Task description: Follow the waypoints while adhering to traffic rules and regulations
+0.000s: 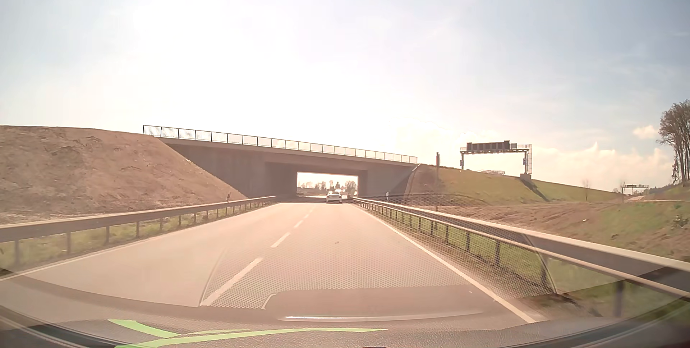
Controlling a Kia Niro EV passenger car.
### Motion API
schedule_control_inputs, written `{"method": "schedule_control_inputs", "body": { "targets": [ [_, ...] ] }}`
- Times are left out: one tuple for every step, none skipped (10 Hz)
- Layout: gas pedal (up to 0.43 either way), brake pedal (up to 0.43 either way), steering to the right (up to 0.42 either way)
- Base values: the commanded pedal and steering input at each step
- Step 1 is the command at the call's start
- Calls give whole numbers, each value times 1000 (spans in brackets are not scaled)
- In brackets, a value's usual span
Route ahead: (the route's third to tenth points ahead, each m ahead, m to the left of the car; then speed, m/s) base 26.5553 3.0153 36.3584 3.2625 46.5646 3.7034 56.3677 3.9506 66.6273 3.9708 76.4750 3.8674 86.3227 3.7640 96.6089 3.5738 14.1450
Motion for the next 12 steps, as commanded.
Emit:
{"method": "schedule_control_inputs", "body": {
  "targets": [
    [209, 0, -11],
    [209, 0, -11],
    [209, 0, -8],
    [209, 0, -7],
    [209, 0, -7],
    [209, 0, -7],
    [209, 0, -7],
    [209, 0, -7],
    [209, 0, -6],
    [197, 0, -5],
    [197, 0, -5],
    [197, 0, -5]
  ]
}}
